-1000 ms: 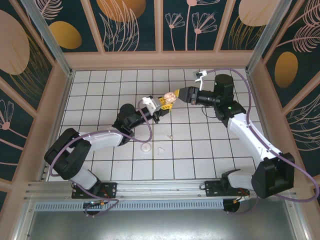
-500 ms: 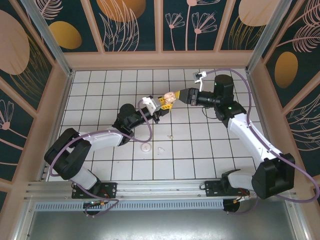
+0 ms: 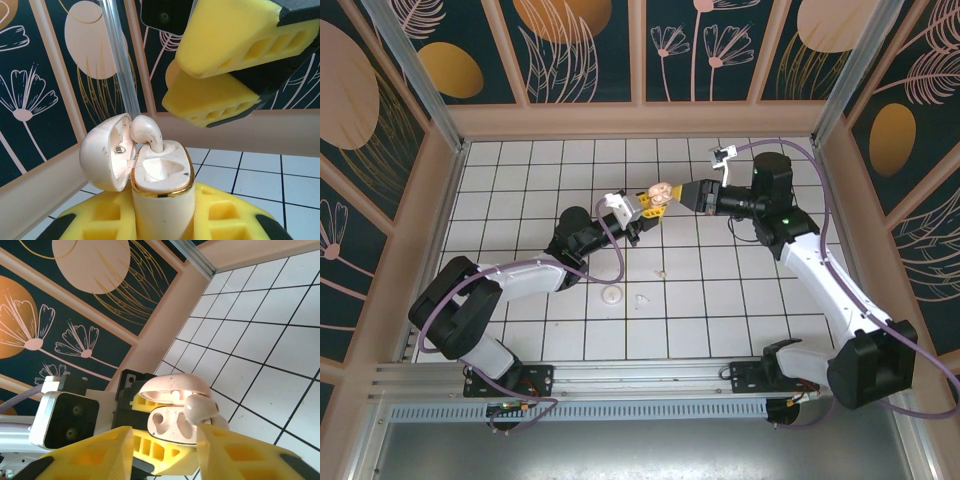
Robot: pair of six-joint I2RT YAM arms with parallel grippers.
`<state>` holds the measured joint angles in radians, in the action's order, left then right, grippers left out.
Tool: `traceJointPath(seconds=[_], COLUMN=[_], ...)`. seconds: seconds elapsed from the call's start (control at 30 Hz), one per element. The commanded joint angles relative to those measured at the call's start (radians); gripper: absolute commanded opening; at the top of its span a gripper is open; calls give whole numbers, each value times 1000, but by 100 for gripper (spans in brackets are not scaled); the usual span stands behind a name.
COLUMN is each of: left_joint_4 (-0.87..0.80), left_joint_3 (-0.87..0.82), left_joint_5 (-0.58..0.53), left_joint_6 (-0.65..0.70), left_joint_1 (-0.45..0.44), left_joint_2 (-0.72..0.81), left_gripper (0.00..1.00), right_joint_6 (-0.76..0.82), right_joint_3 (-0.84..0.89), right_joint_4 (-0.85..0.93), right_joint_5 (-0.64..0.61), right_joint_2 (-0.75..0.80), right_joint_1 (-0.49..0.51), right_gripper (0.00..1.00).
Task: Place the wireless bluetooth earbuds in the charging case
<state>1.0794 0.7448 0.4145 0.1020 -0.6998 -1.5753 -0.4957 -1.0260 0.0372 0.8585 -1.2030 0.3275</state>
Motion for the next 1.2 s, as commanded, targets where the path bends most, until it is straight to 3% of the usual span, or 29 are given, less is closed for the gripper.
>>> traceJointPath(seconds=[0.0,0.47,1.17], left_joint_4=[15,11,9], left_joint_3=[30,34,31], left_joint_5=[30,30,4], left_joint_6=[-18,-15,-18], left_joint_1=[-5,-6,-6], left_joint_2=[11,8,7], left_gripper=[14,14,14], right_joint_6=[37,29,26], right_joint_3=[-50,-89,-41], right_joint_4=[2,-52,-7], right_joint_5=[-6,52,46], right_joint_2=[-6,-82,-37], right_joint_1=[-15,-10,-3], right_gripper=[42,45,23])
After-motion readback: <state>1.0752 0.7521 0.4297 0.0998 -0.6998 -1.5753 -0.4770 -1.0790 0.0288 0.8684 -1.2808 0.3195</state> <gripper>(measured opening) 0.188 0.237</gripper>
